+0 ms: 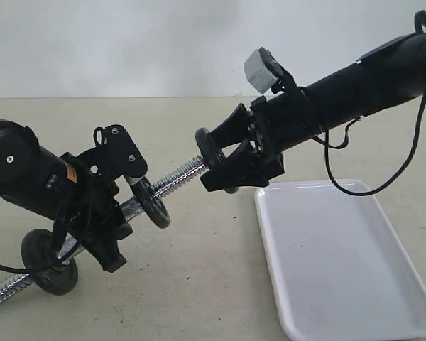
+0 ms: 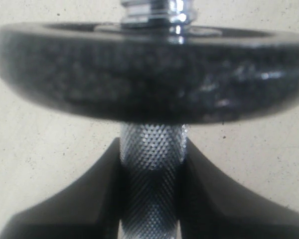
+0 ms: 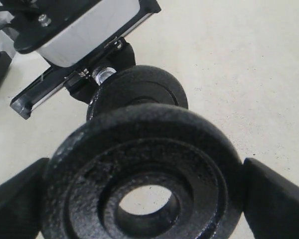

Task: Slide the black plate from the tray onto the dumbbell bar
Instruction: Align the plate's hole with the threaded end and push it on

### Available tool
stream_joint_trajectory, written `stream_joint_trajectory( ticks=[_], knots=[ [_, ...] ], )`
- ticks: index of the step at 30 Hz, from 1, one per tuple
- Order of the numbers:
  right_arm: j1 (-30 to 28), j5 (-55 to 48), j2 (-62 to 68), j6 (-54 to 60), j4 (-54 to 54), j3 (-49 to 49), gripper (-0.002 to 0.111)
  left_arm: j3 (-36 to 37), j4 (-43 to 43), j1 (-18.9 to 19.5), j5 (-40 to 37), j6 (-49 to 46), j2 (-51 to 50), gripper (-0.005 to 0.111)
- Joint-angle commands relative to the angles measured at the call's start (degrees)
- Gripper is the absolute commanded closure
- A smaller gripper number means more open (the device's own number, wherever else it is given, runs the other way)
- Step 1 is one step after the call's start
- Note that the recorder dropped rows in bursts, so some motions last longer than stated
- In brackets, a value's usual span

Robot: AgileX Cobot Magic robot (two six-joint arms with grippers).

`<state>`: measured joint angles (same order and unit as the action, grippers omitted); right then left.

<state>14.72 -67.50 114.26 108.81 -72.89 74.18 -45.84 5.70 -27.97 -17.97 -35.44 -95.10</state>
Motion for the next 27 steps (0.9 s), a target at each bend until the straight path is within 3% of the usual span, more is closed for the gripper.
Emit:
stream_joint_trajectory(
  ticks=[1,15,27],
  knots=[
    [-0.48,-1.24,-0.95,0.76,-3.57,0.59,0.109,-1.6,1.26,-0.08,7.21,-0.23,2.76,0.102],
    [-0.48,1.92,-0.95,1.26,-3.57,0.59,0.109,-1.6,1.55,-0.08,7.21,-2.55,2.76,0.102],
    [-2.69,-1.27,-0.95,1.26,-3.57,0.59,0.109,-1.6,1.55,-0.08,7.44,-4.47,2.76,0.102]
  ],
)
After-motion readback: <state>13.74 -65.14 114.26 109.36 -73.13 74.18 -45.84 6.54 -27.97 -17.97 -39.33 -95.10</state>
